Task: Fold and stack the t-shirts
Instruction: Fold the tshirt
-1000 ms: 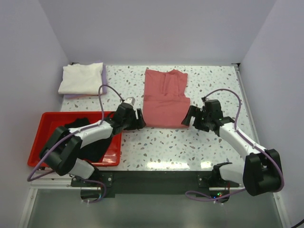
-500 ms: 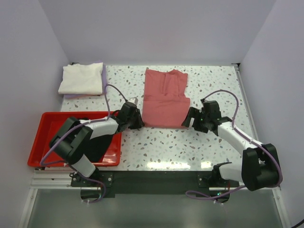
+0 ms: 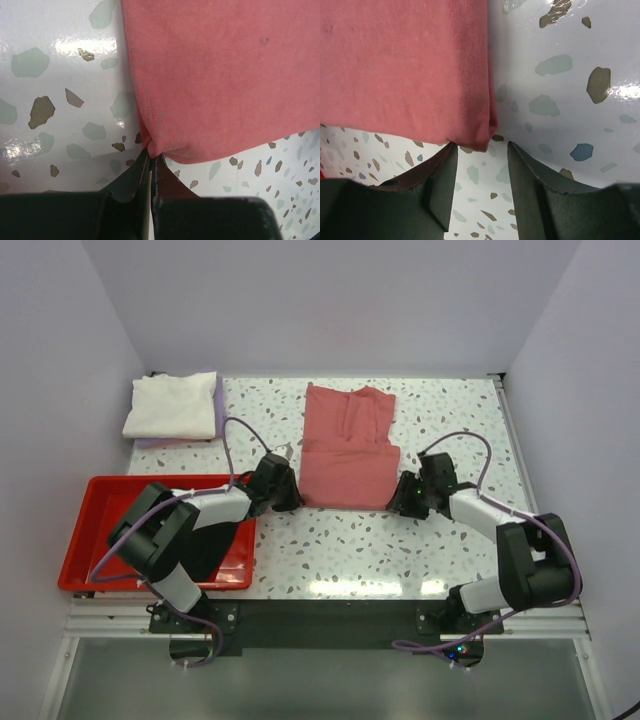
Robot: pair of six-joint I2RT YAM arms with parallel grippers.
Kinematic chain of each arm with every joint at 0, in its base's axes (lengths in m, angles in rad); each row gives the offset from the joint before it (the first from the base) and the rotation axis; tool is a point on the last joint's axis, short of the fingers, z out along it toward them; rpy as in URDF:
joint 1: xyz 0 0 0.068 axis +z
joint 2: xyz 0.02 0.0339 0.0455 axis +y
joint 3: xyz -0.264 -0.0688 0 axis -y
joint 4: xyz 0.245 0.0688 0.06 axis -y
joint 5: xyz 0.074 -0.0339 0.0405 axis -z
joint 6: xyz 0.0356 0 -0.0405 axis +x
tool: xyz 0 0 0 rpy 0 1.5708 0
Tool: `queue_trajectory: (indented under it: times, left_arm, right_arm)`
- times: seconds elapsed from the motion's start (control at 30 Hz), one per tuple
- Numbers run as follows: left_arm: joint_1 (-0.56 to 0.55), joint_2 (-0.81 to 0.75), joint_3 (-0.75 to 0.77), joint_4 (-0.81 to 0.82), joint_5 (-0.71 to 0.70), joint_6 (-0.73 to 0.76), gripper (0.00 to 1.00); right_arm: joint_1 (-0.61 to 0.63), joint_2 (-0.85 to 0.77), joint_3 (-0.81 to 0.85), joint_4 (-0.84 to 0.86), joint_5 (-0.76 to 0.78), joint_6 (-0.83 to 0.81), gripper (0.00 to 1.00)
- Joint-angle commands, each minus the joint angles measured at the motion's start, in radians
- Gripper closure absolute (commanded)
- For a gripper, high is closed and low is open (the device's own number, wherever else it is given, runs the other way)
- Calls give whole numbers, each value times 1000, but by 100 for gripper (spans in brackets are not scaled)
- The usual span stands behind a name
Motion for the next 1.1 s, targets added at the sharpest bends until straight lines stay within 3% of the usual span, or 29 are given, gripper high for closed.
queue_trajectory:
  times: [0.0,0.17,0.33,0.63,0.83,0.93,1.07]
  left_arm:
    - [1,-18,-12,72,12,23,100]
    - [-1,-23,-28,87,38,23,100]
    - [-10,-27,-45,84,44,17,100]
    - [-137,-162,-168,29,-35,-56,100]
    - [-272,-338,-258,-78,-83,-173,100]
    - [-346,-447,-263,-189,-131,-227,100]
    - [-391,-593,-234,-354,-207,-260,100]
  right_arm:
    - [-2,23,33,46,13,-3,53]
    - [-3,85,59,36,-9,-15,68]
    - [-2,104,63,20,-33,-20,99]
    - [0,-65,5,-196,-44,-100,100]
    - [0,-250,-16,-476,-53,-153,100]
    - [0,-354,-23,-544,-139,-126,100]
    - [0,-474,57,-711,-99,-123,100]
